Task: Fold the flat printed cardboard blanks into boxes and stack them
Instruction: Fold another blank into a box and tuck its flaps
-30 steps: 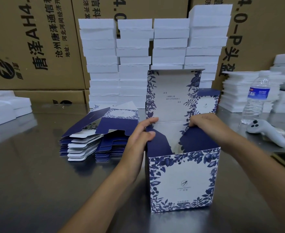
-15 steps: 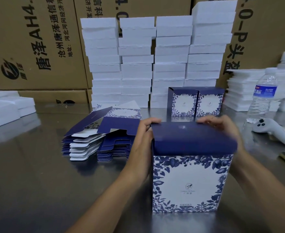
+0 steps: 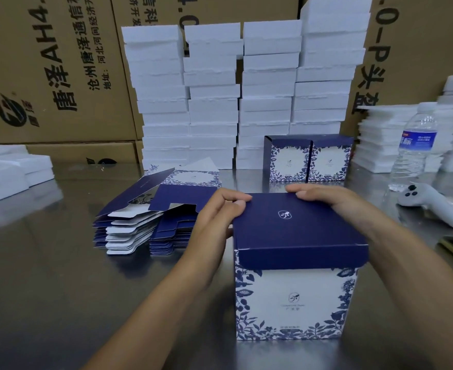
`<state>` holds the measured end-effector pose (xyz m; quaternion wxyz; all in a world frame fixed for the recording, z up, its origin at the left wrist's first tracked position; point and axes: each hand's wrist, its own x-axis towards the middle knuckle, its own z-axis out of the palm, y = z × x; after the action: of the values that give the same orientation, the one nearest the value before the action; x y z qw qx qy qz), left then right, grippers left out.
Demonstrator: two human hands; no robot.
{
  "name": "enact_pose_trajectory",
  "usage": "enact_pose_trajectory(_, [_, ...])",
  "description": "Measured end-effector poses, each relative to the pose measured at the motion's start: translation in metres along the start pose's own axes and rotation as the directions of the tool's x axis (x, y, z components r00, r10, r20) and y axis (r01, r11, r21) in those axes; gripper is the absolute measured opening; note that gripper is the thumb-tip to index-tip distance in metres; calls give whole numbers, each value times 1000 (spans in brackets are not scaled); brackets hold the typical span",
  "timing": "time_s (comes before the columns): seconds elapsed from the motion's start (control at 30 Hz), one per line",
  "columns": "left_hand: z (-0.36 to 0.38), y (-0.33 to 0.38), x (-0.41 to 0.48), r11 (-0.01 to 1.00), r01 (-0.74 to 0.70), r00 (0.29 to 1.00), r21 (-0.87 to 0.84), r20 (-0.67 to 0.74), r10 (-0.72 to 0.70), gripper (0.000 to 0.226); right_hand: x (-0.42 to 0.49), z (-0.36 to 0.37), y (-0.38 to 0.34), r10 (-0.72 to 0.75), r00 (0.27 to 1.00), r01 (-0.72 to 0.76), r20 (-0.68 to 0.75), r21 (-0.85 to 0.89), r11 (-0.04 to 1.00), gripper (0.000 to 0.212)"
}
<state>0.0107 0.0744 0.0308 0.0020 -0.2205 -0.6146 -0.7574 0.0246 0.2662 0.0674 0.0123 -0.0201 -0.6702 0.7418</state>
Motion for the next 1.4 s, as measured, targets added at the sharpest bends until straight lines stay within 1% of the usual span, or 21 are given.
enact_pose_trajectory(0.1, [0, 3, 0, 999, 34, 999, -10, 9, -34, 34, 1, 2, -2, 65, 998, -64, -21, 37, 997, 19])
enact_pose_trajectory(0.17, [2, 3, 0, 998, 55, 998, -39, -9, -55, 31, 0, 6, -2, 105, 994, -103, -30, 63, 993, 11])
enact_pose_trajectory(0.23, [3, 4, 1, 995, 82, 996, -54, -31, -84, 27, -2, 10, -1, 164, 986, -161, -25, 94, 983, 17])
enact_pose_trajectory(0.3, [2, 5, 3, 991, 122, 991, -50, -46, -125, 27, -2, 13, -2, 192, 981, -188, -37, 94, 978, 15])
enact_pose_trajectory(0.4, [1, 11, 8, 978, 206, 979, -18, -3, -206, 21, -3, 13, -4, 214, 976, -210, -44, 76, 975, 16])
enact_pose_trajectory(0.47, [2, 18, 14, 964, 266, 963, 29, 26, -267, 16, -5, 13, -4, 235, 971, -230, -46, 91, 969, 18])
enact_pose_trajectory(0.57, [4, 27, 29, 922, 356, 928, 151, 55, -368, 9, -7, 12, -5, 234, 971, -229, -56, 79, 970, 22])
enact_pose_trajectory(0.67, [8, 35, 44, 869, 387, 896, 308, 95, -433, 6, -8, 11, -5, 228, 973, -224, -42, 77, 971, 20])
enact_pose_trajectory(0.73, [11, 38, 50, 848, 391, 883, 357, 115, -455, 8, -10, 11, -5, 232, 973, -229, -23, 82, 970, 19])
enact_pose_trajectory(0.77, [13, 39, 51, 848, 392, 880, 356, 123, -459, 7, -10, 11, -5, 232, 973, -230, -16, 82, 970, 18])
enact_pose_trajectory(0.87, [14, 38, 52, 867, 357, 897, 348, 130, -422, 23, -10, 10, -6, 230, 973, -228, -13, 70, 971, 18])
enact_pose_trajectory(0.97, [14, 37, 52, 876, 301, 918, 376, 136, -374, 32, -11, 10, -6, 241, 971, -239, -13, 72, 968, 18])
enact_pose_trajectory(1.23, [6, 36, 42, 879, 282, 930, 385, 118, -349, 32, -13, 11, -4, 218, 974, -215, -61, 47, 975, 17])
enact_pose_trajectory(1.4, [0, 33, 33, 911, 262, 943, 319, 116, -312, 32, -13, 11, -4, 218, 975, -216, -51, 52, 975, 17])
